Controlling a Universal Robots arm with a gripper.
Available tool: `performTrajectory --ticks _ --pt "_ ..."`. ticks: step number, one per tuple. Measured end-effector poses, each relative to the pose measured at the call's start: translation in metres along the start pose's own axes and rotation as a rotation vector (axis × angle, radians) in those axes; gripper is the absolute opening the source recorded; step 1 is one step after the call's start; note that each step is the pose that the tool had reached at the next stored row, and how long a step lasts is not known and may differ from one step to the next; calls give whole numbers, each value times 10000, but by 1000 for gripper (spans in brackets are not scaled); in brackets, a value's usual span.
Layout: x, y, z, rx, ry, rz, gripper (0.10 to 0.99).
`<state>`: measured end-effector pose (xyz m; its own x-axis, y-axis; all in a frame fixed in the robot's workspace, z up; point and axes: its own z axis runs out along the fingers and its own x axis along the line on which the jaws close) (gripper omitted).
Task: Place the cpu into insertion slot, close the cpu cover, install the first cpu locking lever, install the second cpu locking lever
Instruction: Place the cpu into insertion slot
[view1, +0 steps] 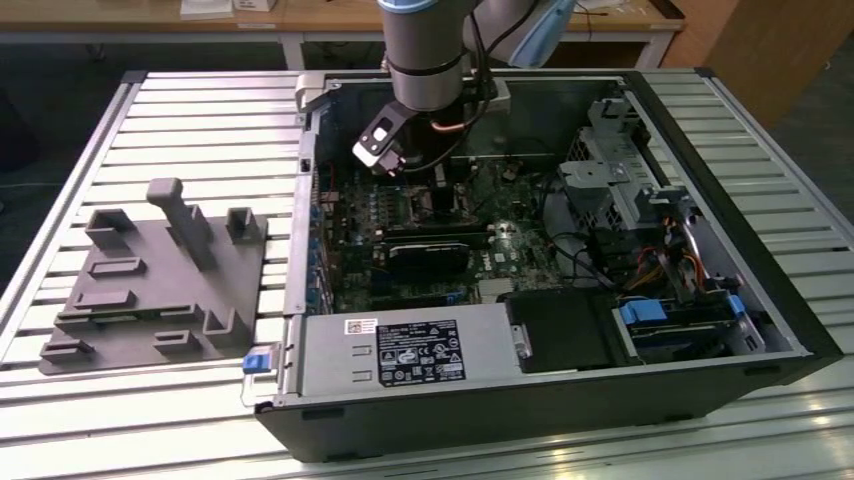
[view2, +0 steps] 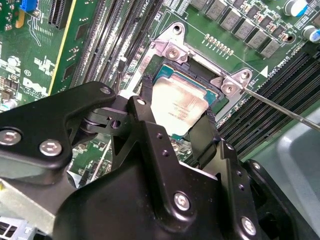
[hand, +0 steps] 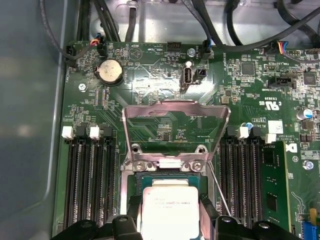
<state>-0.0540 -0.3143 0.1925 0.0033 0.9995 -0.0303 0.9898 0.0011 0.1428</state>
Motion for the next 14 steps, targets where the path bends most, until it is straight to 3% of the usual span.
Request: performTrajectory --ticks 12,13,14 --pt "0 0 0 -2 23 -51 553" --pt "0 0 0 -2 23 -52 612" --pt "0 0 0 -3 24 -54 612"
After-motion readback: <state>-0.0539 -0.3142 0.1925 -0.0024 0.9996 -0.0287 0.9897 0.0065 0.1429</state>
